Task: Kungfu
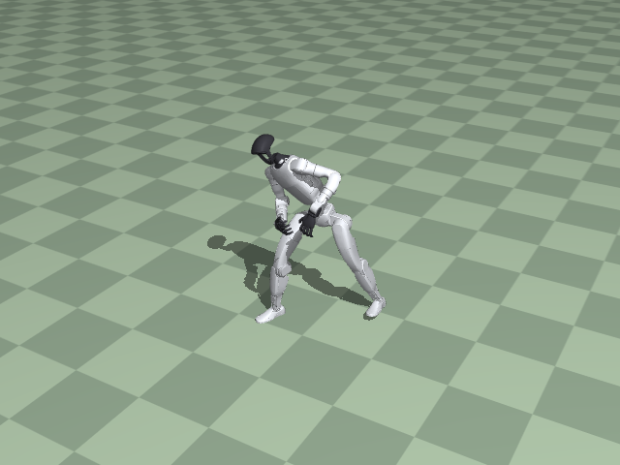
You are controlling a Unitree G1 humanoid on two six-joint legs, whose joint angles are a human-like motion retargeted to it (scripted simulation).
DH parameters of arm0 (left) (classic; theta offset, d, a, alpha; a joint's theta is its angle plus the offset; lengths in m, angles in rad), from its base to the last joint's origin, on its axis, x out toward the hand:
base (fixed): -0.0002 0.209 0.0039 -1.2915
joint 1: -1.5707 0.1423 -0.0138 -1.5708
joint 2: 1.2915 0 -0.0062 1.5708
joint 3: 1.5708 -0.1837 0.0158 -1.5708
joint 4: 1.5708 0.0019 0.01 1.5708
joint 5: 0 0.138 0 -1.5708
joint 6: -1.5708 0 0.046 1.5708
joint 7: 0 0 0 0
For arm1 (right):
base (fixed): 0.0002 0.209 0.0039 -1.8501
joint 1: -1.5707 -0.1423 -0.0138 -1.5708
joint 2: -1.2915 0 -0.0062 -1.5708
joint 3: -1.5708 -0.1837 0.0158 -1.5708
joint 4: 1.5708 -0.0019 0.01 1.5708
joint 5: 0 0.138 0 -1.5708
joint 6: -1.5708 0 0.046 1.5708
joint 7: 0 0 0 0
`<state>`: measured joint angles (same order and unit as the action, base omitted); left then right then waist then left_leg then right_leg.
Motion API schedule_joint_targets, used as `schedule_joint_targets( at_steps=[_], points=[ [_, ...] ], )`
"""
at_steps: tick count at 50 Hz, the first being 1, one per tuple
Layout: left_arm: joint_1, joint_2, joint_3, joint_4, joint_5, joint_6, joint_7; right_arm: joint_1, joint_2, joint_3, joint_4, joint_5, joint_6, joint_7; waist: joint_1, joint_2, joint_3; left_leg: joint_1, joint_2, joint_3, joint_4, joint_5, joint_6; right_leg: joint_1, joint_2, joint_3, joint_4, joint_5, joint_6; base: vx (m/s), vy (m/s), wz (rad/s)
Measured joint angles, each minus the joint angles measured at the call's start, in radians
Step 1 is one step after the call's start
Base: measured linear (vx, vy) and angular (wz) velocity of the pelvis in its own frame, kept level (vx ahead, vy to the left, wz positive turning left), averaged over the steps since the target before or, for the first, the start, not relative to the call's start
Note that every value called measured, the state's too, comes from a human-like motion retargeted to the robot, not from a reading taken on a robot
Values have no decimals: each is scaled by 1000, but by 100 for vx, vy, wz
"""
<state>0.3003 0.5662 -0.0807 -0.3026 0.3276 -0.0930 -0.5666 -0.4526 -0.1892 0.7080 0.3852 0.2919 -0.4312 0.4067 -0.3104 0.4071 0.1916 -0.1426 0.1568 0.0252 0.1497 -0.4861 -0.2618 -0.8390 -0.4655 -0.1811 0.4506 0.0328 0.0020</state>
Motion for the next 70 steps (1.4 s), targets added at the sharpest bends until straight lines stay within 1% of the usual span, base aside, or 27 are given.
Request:
schedule_joint_targets(
  at_steps=[5, 9, 13, 16, 19, 22, 25, 27, 28, 29, 31, 33, 35, 37, 39, 41, 45, 50, 52, 57, 58, 60, 62, 63, 65, 67, 70],
  points=[
    [5, -11, -13, -23, 120, 8, 14, 30, 4, 2, 17, 43, 7, -45, 0, 3, -1, 27, 13, 27, -11, -11, 0, 63, -11, -113, -68, 17, 8, 0, 18, -41],
    [-66, -62, -24, 43, 198, -7, -14, 55, 5, -50, 23, 80, 9, -23, -41, 11, -4, 35, 37, 68, -5, -17, 0, 71, -10, -198, -70, 14, -47, 5, 1, -54],
    [-208, -127, -17, 155, 160, 14, 14, 87, -11, -152, 11, 55, -20, -30, -98, 16, -20, 35, 54, 102, 9, 11, 0, 69, -36, -311, -27, 16, -92, 7, -19, -44],
    [-339, -167, -2, 239, 63, 39, 130, 101, -21, -238, -5, 51, -49, -74, -125, 22, -37, 48, 78, 132, 24, 78, 0, 54, -42, -401, 35, -32, -115, 11, -44, -82],
    [-474, -204, 10, 341, -117, 32, 346, 111, -29, -333, -39, 44, -62, -92, -156, 12, -54, 81, 92, 168, 42, 194, 0, 19, -35, -426, 121, -105, -149, 22, -55, -110],
    [-584, -240, 17, 410, -385, -42, 525, 118, -18, -436, -84, 36, -47, -111, -200, -16, -69, 120, 100, 188, 74, 393, 0, -12, 31, -312, 180, -206, -167, 24, -63, -111],
    [-679, -256, 19, 456, -663, -164, 587, 106, -10, -525, -142, 103, -53, -166, -247, -45, -58, 130, 172, 180, 189, 637, 6, 12, 171, -206, 198, -301, -182, 25, -85, -151],
    [-754, -274, 3, 486, -804, -217, 561, 87, -21, -569, -191, 173, -61, -204, -254, -92, -47, 114, 170, 149, 331, 777, 86, 70, 249, -133, 172, -322, -170, 34, -61, -221],
    [-791, -289, -7, 503, -860, -235, 529, 76, -33, -588, -218, 209, -63, -218, -244, -120, -46, 103, 127, 91, 398, 831, 108, 106, 292, -95, 152, -326, -164, 40, -48, -268],
    [-827, -312, -17, 523, -910, -247, 490, 65, -45, -610, -244, 238, -64, -228, -229, -146, -49, 87, 71, 32, 463, 817, 97, 140, 331, -57, 134, -329, -158, 44, -46, -290],
    [-889, -375, -36, 562, -1008, -267, 405, 43, -67, -661, -296, 284, -61, -238, -203, -191, -57, 32, -36, -51, 601, 704, 42, 209, 396, 11, 97, -334, -144, 49, -43, -279],
    [-934, -449, -58, 585, -1126, -299, 320, 14, -75, -704, -347, 331, -57, -240, -196, -222, -63, -41, -54, -26, 714, 572, 10, 280, 444, 58, 51, -327, -136, 53, -38, -260],
    [-965, -515, -82, 589, -1253, -317, 238, -28, -71, -724, -395, 384, -61, -249, -199, -247, -66, -113, -15, 59, 784, 423, 46, 354, 488, 108, -7, -310, -134, 53, -27, -262],
    [-984, -566, -106, 580, -1331, -303, 175, -71, -58, -721, -439, 437, -75, -269, -217, -273, -68, -181, 27, 139, 800, 305, 112, 428, 525, 168, -63, -293, -131, 48, -15, -257],
    [-1003, -603, -125, 564, -1387, -280, 114, -111, -49, -713, -487, 495, -93, -287, -239, -287, -63, -246, 57, 182, 778, 221, 151, 497, 563, 224, -114, -277, -132, 48, -8, -253],
    [-1022, -636, -139, 544, -1433, -253, 62, -143, -45, -706, -533, 554, -105, -297, -258, -294, -55, -306, 71, 189, 715, 173, 160, 558, 601, 281, -154, -266, -136, 52, -4, -262],
    [-1055, -686, -173, 507, -1517, -195, -17, -173, -57, -696, -622, 660, -109, -282, -254, -305, -48, -388, 119, 172, 498, 178, 177, 657, 660, 429, -193, -259, -130, 58, 6, -300],
    [-1071, -715, -225, 480, -1568, -132, -76, -147, -87, -701, -718, 729, -107, -247, -215, -303, -25, -376, 174, 23, 126, 312, 187, 733, 691, 605, -158, -277, -96, 59, 33, -291],
    [-1066, -726, -243, 470, -1572, -126, -81, -126, -93, -702, -748, 734, -120, -252, -220, -301, -20, -359, 185, -15, 15, 305, 224, 748, 683, 661, -130, -301, -76, 61, 51, -212],
    [-1052, -748, -274, 452, -1559, -141, -82, -56, -100, -723, -827, 714, -179, -294, -244, -274, 4, -345, 241, 87, -44, 306, 249, 767, 649, 744, -59, -383, -37, 57, 68, -145],
    [-1050, -753, -280, 452, -1558, -148, -77, -42, -101, -729, -837, 709, -191, -309, -251, -262, 12, -341, 251, 112, -18, 313, 227, 771, 645, 748, -50, -397, -25, 57, 77, -95],
    [-1037, -764, -291, 451, -1564, -162, -63, -15, -108, -737, -853, 704, -211, -337, -245, -234, 21, -333, 267, 162, 29, 417, 181, 783, 642, 769, -35, -417, 12, 63, 74, -93],
    [-1023, -762, -307, 441, -1589, -173, -52, 21, -119, -760, -873, 695, -232, -361, -240, -203, 15, -394, 283, 148, 142, 456, 123, 777, 612, 722, -35, -413, 70, 86, 96, -47],
    [-1018, -752, -311, 432, -1598, -174, -46, 43, -120, -767, -887, 680, -246, -373, -226, -200, 10, -462, 257, 77, 244, 429, 120, 775, 577, 684, -47, -402, 103, 66, 84, -52],
    [-1008, -726, -298, 411, -1600, -169, -37, 66, -126, -760, -895, 629, -275, -400, -153, -205, -3, -462, 225, 84, 291, 391, 124, 779, 489, 595, -74, -375, 167, 49, 80, -58],
    [-982, -671, -272, 373, -1572, -177, -27, 43, -133, -729, -879, 539, -304, -465, -126, -186, -16, -532, 235, 72, 418, 315, 132, 798, 430, 396, -120, -333, 206, 36, 56, 15],
    [-938, -586, -214, 332, -1496, -206, 3, 10, -154, -672, -872, 481, -281, -459, 20, -222, -96, -543, 160, 82, 476, 268, 146, 832, 327, 207, -161, -283, 239, 47, 57, 30]
  ],
)
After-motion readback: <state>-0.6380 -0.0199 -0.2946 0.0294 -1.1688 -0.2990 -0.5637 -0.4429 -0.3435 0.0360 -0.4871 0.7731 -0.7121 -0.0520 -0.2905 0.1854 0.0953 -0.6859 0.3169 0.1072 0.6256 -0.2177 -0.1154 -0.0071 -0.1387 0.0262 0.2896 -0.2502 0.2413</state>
